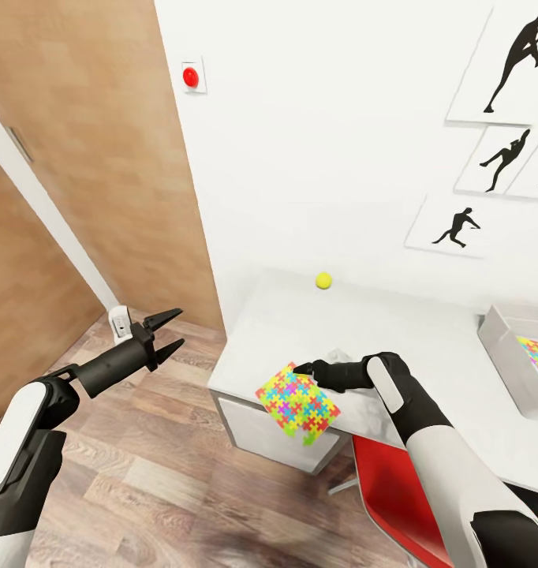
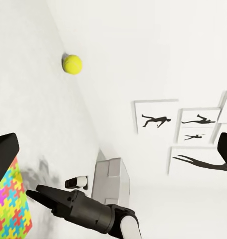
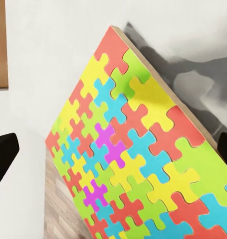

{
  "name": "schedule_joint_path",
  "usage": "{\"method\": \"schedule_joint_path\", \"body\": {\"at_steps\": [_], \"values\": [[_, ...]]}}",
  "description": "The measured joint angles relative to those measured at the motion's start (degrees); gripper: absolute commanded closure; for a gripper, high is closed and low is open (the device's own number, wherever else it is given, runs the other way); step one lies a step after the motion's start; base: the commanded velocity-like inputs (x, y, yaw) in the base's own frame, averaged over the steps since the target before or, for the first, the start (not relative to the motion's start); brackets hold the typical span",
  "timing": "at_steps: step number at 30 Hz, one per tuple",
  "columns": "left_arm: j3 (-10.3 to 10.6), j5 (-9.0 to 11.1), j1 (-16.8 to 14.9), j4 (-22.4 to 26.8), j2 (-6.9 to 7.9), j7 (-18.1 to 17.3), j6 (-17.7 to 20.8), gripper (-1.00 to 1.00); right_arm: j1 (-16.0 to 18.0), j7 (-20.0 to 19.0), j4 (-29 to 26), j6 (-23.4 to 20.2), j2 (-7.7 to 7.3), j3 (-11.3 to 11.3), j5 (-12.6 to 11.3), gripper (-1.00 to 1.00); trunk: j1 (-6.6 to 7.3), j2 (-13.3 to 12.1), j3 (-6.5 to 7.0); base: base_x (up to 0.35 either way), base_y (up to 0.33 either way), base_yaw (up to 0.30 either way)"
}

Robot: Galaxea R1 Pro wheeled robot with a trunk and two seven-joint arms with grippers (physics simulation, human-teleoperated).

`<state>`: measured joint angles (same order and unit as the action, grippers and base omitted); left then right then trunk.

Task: Put all the toys in the child's room - the three board games (two on the bed and one on the table), the two jigsaw puzzles on the table, and the tennis ball on the table - inside the toy box on the table in the child's room.

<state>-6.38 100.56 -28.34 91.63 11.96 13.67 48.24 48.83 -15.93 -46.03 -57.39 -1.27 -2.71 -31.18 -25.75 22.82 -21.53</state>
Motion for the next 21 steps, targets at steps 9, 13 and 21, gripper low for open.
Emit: {"method": "schedule_joint_path", "body": {"at_steps": [9,13,21], "values": [[0.02,-0.06,0.01,0.00,-0.02,0.08,0.00,-1.00,0.00,-0.27,0.00,0.07,-0.07,0.12,-0.15,-1.00,0.00,0.00,0.00,0.000,0.000,0.065],[0.02,-0.08,0.00,0.00,-0.07,0.15,0.03,-1.00,0.00,-0.41,0.00,0.08,-0.08,0.16,-0.18,-1.00,0.00,0.00,0.00,0.000,0.000,0.016],[0.03,-0.13,0.00,-0.02,-0.03,0.42,0.01,-1.00,-0.01,-0.40,-0.58,0.88,-0.12,0.10,0.01,-1.00,0.00,0.00,0.00,0.000,0.000,0.002]]}}
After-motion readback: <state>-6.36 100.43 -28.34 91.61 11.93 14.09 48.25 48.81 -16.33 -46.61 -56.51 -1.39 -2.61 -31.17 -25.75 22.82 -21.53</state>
